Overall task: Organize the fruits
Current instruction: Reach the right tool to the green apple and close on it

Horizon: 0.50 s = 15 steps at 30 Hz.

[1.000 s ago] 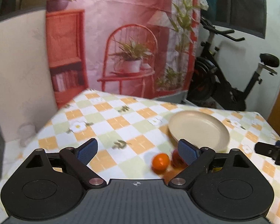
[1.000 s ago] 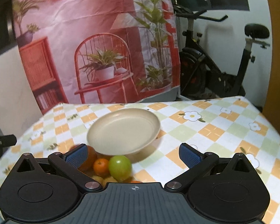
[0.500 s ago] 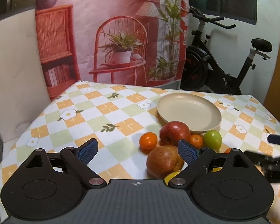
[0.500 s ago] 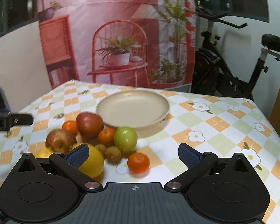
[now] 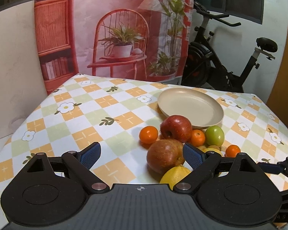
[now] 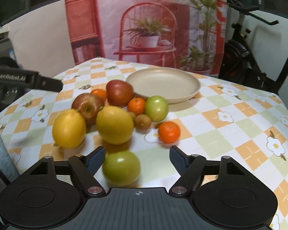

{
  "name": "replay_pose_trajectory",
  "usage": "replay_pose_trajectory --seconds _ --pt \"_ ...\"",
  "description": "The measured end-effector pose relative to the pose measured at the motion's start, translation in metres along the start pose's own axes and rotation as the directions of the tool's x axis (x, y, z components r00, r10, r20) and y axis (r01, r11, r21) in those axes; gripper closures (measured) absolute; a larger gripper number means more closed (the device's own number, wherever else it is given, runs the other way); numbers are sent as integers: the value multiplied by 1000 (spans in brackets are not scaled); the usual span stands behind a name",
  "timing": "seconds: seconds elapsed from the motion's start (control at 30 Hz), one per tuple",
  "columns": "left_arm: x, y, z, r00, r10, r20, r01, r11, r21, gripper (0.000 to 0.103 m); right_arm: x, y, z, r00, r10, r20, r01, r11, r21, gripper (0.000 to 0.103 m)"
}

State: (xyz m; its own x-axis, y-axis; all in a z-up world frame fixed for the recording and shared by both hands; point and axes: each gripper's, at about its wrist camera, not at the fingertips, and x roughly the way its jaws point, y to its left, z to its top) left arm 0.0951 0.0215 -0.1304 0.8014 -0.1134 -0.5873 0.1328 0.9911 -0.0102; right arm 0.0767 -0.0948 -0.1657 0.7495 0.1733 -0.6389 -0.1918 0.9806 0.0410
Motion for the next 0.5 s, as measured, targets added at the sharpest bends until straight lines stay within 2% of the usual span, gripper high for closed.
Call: replay_pose_trajectory --seconds 0.17,0.5 --pt "1 3 -3 1000 6 -9 -6 1000 -21 9 4 -2 -3 999 48 -13 -48 999 21 41" --pt "3 -2 -6 1000 8 -17 -8 1000 -6 9 12 -3 -8 988 148 -44 -144 987 70 56"
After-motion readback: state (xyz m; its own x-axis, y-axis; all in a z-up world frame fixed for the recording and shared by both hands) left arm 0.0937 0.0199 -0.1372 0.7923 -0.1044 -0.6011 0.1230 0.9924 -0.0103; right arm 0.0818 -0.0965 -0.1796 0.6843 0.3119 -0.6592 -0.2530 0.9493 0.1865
